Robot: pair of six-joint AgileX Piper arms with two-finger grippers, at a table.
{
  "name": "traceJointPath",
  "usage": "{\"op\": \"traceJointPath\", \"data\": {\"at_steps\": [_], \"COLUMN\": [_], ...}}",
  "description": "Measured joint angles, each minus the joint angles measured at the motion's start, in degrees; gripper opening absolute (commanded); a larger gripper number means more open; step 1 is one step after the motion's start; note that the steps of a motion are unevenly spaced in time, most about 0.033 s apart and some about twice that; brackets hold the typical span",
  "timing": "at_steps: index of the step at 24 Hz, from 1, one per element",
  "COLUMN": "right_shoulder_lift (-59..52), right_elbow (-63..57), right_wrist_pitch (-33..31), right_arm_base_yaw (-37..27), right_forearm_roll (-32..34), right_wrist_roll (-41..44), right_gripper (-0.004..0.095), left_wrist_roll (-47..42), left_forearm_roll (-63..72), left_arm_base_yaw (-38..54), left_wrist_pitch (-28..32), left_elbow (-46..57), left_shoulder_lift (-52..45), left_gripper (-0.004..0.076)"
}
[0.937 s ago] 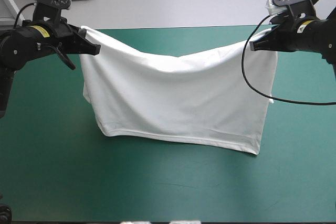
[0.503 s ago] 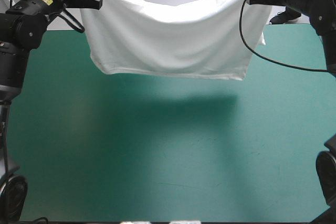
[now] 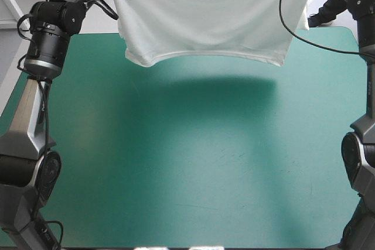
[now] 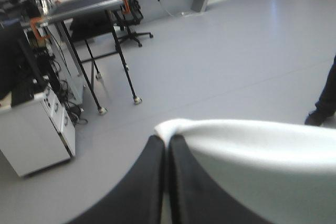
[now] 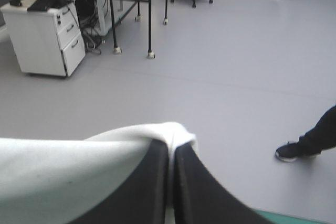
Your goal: Fold the cloth
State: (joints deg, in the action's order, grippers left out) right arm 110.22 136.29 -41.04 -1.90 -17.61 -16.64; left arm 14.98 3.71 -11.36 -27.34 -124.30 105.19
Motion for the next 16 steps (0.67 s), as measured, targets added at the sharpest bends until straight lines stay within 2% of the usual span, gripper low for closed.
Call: {"op": "traceJointPath", "data": {"at_steps": [4, 9, 13, 16], "right_shoulder_lift": [1.54, 1.88, 0.76, -5.57], "right_elbow": [-4.71, -15.32, -20.17, -27.42], "right_wrist_pitch": [-4.48, -12.31, -14.06, -14.98], "right_arm_base_yaw": [-0.27, -0.27, -0.27, -0.27], "right_forearm_roll": [-0.61, -0.85, -0.85, -0.85], "right_wrist_roll": [-2.35, -4.64, -5.02, -6.33], "right_gripper": [-0.0017, -0.0017, -0.0017, -0.0017], "left_wrist_roll": [0.0, -0.06, -0.17, -0.24], "left_forearm_roll": [5.8, 8.11, 8.3, 9.36], "left_arm_base_yaw": [1.68, 2.6, 2.6, 2.6], "left_wrist_pitch": [-5.01, -17.11, -23.73, -29.83], "left_elbow": [1.49, 8.45, 11.73, 17.18], "left_shoulder_lift": [2.16, 1.68, -0.72, -6.14], "left_gripper": [-0.0009, -0.0009, -0.0009, -0.0009]}}
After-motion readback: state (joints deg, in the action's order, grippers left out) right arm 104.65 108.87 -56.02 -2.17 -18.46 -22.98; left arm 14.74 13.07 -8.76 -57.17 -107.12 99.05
